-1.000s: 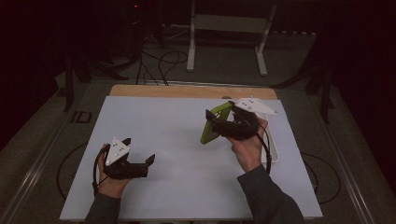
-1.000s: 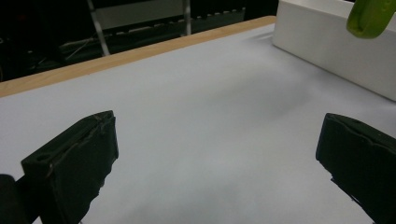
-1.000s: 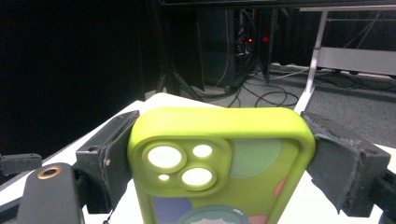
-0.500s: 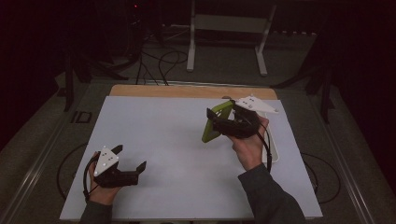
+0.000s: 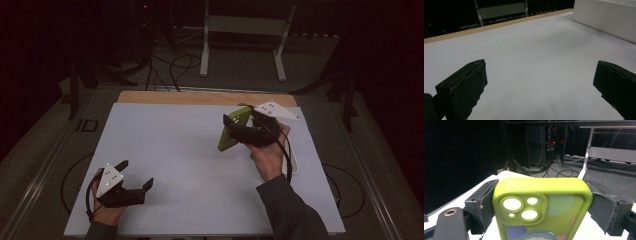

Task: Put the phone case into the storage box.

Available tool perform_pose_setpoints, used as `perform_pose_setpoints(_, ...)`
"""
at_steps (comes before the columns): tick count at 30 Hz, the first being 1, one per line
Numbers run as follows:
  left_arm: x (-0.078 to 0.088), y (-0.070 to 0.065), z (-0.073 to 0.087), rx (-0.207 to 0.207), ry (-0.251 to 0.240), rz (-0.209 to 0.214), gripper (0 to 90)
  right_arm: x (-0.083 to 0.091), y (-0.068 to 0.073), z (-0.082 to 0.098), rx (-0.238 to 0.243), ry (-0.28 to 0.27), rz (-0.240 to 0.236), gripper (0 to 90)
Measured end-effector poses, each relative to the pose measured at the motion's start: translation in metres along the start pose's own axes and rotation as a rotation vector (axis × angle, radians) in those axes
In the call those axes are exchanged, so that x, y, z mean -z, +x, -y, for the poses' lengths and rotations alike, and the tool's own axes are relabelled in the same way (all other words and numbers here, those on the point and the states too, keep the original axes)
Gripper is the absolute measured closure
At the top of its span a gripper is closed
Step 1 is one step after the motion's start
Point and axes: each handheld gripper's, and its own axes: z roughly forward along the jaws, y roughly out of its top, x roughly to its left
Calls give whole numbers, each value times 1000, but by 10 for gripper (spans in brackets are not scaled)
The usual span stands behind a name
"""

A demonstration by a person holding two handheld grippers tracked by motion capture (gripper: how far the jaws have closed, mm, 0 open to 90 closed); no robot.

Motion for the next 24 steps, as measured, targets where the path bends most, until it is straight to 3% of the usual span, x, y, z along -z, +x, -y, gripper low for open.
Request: perform_pose_setpoints(24, -1, 4, 10, 7, 4, -29, 0, 4, -13, -8, -13, -13, 45, 157)
